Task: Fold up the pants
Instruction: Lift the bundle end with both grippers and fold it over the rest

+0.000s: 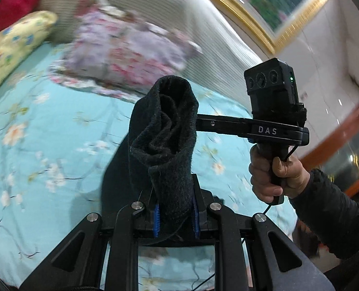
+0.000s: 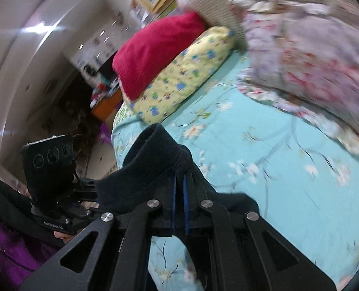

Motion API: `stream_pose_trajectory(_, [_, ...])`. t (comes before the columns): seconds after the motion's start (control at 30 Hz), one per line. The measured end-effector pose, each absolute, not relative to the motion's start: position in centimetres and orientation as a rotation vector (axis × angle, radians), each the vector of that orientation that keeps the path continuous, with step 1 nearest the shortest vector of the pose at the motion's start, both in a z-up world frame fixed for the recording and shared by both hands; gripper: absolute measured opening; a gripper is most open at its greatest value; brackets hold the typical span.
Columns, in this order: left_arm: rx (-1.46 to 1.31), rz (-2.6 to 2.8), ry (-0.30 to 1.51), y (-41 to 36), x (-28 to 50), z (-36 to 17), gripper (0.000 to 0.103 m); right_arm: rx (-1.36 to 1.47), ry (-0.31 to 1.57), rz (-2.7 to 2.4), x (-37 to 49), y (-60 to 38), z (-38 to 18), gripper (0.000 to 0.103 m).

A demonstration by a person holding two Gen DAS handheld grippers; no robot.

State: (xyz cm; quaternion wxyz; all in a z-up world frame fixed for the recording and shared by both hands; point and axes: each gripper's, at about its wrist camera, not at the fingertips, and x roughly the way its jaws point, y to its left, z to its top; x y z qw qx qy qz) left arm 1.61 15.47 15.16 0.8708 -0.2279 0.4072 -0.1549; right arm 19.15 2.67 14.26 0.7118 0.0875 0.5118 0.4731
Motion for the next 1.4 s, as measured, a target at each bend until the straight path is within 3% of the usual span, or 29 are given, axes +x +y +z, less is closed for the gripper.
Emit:
stream_pose_trajectory(0.33, [-0.305, -0.492, 0.974, 5.0, 2.7, 13.1, 0.019, 0.398, 1.08, 0.865, 13.6, -7.7, 12.6, 0.006])
stream_pose_trajectory(0.77, [-0.005, -0.545, 1.128, -5.3, 2.9, 5.6, 0.02, 0.554, 1.122, 0.628, 7.4, -16.5, 5.4, 0.006])
stream_pose_trajectory(0.9, [0.036, -0.558, 1.167, -6.3, 3.2, 4.1, 0.03, 0.516, 1.151, 0.544, 6.6, -17.3, 4.2, 0.006])
stream_pose_trajectory(1.23, [0.007, -0.622, 1.186, -5.9, 3.3, 4.2, 0.043, 0.46, 1.141, 0.327, 4.9, -19.0, 5.5, 0.007])
stream_pose_trajectory(1.33, [-0.004, -0.644, 1.169, -5.3, 3.1, 5.2, 0.046, 0.481, 1.137, 0.283, 4.1, -19.3, 6.1, 0.026])
stream_pose_trajectory(1.37, [-0.011, -0.649, 1.158, -4.9, 3.0, 5.6, 0.048, 0.489, 1.13, 0.265, 3.8, -19.3, 6.4, 0.044])
stream_pose_trajectory(1.4, [-0.016, -0.651, 1.149, -4.7, 3.0, 6.0, 0.052, 0.487, 1.123, 0.246, 3.5, -19.3, 6.7, 0.055])
